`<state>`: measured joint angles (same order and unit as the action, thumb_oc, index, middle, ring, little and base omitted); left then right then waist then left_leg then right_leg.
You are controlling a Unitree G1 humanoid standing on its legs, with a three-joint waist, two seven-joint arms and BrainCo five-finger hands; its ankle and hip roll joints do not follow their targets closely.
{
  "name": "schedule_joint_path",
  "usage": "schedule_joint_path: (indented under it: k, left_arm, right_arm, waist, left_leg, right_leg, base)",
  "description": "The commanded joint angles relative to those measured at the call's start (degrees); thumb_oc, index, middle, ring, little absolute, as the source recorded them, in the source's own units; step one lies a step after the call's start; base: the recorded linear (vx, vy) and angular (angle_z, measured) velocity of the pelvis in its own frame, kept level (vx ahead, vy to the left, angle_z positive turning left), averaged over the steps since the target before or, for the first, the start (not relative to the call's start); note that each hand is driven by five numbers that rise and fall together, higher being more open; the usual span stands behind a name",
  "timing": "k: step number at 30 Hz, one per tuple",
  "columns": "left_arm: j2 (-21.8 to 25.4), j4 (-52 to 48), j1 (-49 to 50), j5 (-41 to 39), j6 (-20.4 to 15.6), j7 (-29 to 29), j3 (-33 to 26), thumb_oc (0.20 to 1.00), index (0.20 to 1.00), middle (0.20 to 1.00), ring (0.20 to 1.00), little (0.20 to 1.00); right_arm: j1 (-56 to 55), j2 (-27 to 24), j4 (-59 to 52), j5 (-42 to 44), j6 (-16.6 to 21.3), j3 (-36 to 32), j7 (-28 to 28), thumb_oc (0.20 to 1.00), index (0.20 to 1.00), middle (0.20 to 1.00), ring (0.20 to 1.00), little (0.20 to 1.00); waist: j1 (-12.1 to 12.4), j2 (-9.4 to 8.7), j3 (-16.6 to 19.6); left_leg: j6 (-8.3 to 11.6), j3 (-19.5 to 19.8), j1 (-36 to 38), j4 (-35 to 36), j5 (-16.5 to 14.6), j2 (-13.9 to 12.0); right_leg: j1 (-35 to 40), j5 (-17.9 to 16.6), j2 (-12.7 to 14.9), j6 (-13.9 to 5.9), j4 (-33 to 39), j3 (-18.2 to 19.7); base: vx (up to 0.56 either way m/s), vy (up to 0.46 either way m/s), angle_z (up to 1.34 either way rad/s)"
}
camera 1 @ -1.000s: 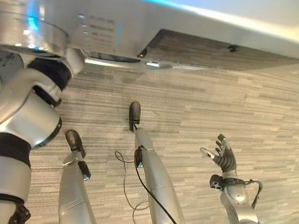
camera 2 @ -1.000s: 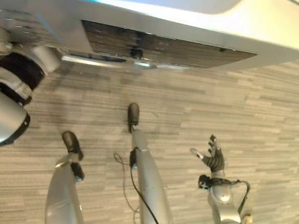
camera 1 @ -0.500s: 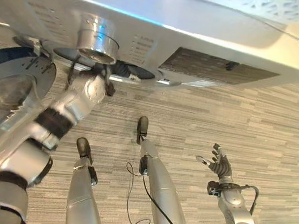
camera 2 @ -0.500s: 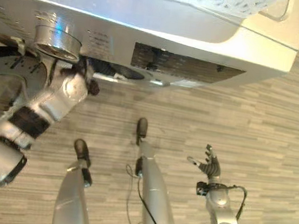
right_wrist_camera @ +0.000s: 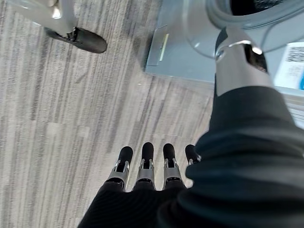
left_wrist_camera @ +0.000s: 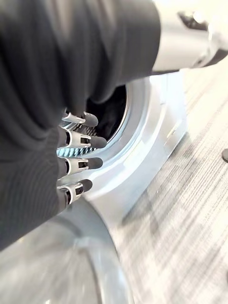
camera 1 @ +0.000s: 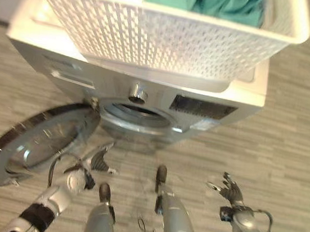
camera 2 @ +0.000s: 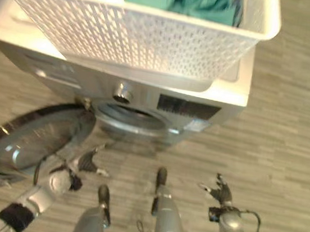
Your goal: Grab the laundry basket,head to the washer,open it,put in the laundry and shut it.
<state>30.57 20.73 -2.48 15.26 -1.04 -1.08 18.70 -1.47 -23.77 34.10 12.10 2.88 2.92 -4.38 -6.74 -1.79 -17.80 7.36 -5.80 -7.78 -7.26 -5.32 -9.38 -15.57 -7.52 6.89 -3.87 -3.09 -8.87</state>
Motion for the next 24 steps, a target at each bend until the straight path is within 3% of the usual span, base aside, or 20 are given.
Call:
schedule_joint_path:
  k: [1, 10, 16, 19, 22, 24]
  left_arm:
    - [-1.48, 1.08, -0.5, -3.21, -2.19, -0.99, -2.48, 1.0, 1.0, 1.0, 1.0, 1.0]
    - [-7.29, 8.93, 8.33, -11.51, -1.77, -2.11, -9.27, 1.0, 1.0, 1.0, 1.0, 1.0]
    - [-9.22, 13.33, 8.28, -12.3, -1.4, -3.6, -9.53, 1.0, 1.0, 1.0, 1.0, 1.0]
    - [-9.82, 13.88, 8.94, -13.16, -0.86, -4.03, -9.86, 1.0, 1.0, 1.0, 1.0, 1.0]
    - [-9.92, 13.9, 8.72, -12.59, -0.95, -3.85, -9.2, 1.0, 1.0, 1.0, 1.0, 1.0]
    - [-9.57, 14.08, 8.06, -12.08, -1.22, -3.26, -8.18, 1.0, 1.0, 1.0, 1.0, 1.0]
  right_arm:
    - [-2.46, -4.24, -4.33, -0.47, 1.18, -4.18, 1.2, 1.0, 1.0, 1.0, 1.0, 1.0]
    - [-5.81, -3.73, -18.84, 4.47, 4.1, -19.29, -4.98, 1.0, 1.0, 1.0, 1.0, 1.0]
    - [-2.22, -3.61, -32.21, 0.98, 8.9, -32.42, -18.42, 1.0, 1.0, 1.0, 1.0, 1.0]
    - [0.52, -3.36, -39.62, -3.15, 9.86, -35.21, -22.97, 1.0, 1.0, 1.0, 1.0, 1.0]
    - [4.34, -8.52, -44.02, -7.17, 8.91, -34.6, -23.11, 1.0, 1.0, 1.0, 1.0, 1.0]
    - [7.19, -15.57, -44.28, -10.42, 7.09, -32.48, -21.08, 1.0, 1.0, 1.0, 1.0, 1.0]
  waist:
    - [-0.42, 0.99, 4.52]
    - [-0.05, 2.37, 12.08]
    - [0.77, 2.5, 14.03]
    - [1.6, 2.03, 15.63]
    - [2.47, 1.17, 16.68]
    - [3.22, 0.38, 16.97]
  left_leg:
    - [-1.92, -0.01, 1.41, 1.75, -0.65, -1.27]
    - [-2.64, -0.82, 11.09, 10.85, 0.84, 0.6]
    - [-2.87, 0.33, 11.76, 11.54, 0.23, 0.89]
    - [-2.9, 0.77, 12.12, 12.11, 0.11, 0.92]
    - [-2.73, 0.9, 12.15, 12.21, -0.04, 0.84]
    - [-2.5, 0.8, 12.33, 12.2, -0.25, 0.49]
  right_leg:
    - [1.89, 9.61, 4.4, -5.75, -7.35, -1.99]
    - [10.46, 8.47, 4.96, -7.11, -0.99, -2.84]
    - [12.83, 8.85, 5.32, -7.4, 0.21, -4.31]
    - [13.71, 8.6, 5.35, -7.57, 1.11, -4.72]
    - [14.36, 8.53, 5.06, -7.55, 1.93, -4.93]
    - [14.62, 8.57, 4.8, -7.63, 2.17, -4.96]
  base:
    - [0.08, 0.068, 0.13]
    - [0.1, 0.063, 0.0]
    - [0.06, 0.025, 0.11]
    - [0.05, 0.001, 0.07]
    - [0.04, -0.003, 0.05]
    - [0.01, -0.004, 0.02]
